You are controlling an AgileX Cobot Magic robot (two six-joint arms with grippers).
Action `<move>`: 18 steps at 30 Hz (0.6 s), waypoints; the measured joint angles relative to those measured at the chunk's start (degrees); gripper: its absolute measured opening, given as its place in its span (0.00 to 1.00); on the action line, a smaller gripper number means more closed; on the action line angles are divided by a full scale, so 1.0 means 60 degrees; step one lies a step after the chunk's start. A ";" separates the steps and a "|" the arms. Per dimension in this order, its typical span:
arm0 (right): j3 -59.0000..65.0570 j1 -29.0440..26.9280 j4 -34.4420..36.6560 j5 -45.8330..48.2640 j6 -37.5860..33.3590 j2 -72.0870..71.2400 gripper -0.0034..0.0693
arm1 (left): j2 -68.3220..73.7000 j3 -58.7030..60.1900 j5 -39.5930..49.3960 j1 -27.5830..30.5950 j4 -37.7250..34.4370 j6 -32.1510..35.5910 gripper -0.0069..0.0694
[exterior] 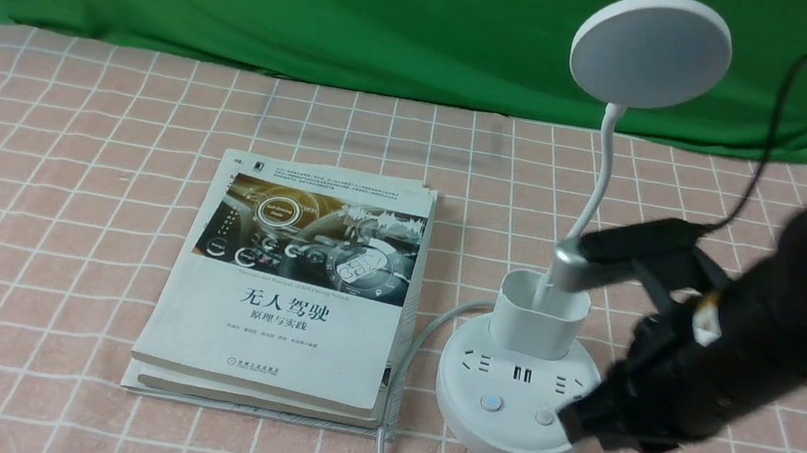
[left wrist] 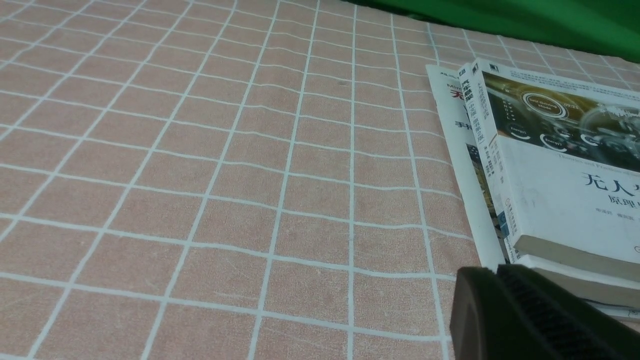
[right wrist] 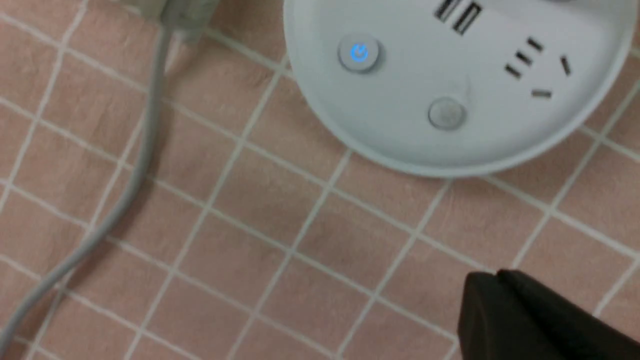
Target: Turn off the table lamp on the pink coffee tablecloth by hand.
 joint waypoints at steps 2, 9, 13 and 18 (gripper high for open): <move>0.0324 0.0000 0.0000 0.0065 0.0000 -0.0577 0.12 | 0.0000 0.0000 0.0000 0.0000 0.0000 0.0000 0.10; 0.0541 0.0000 0.0000 -0.0319 0.0000 -0.2242 0.14 | 0.0000 0.0000 0.0000 0.0000 0.0000 0.0000 0.10; 0.0541 0.0000 -0.0324 -0.0942 0.0000 -0.2751 0.14 | 0.0000 0.0000 0.0000 0.0000 0.0009 0.0000 0.10; 0.0677 -0.0042 -0.0821 -0.1268 -0.0137 -0.3311 0.12 | 0.0000 0.0000 0.0000 0.0000 0.0020 0.0000 0.10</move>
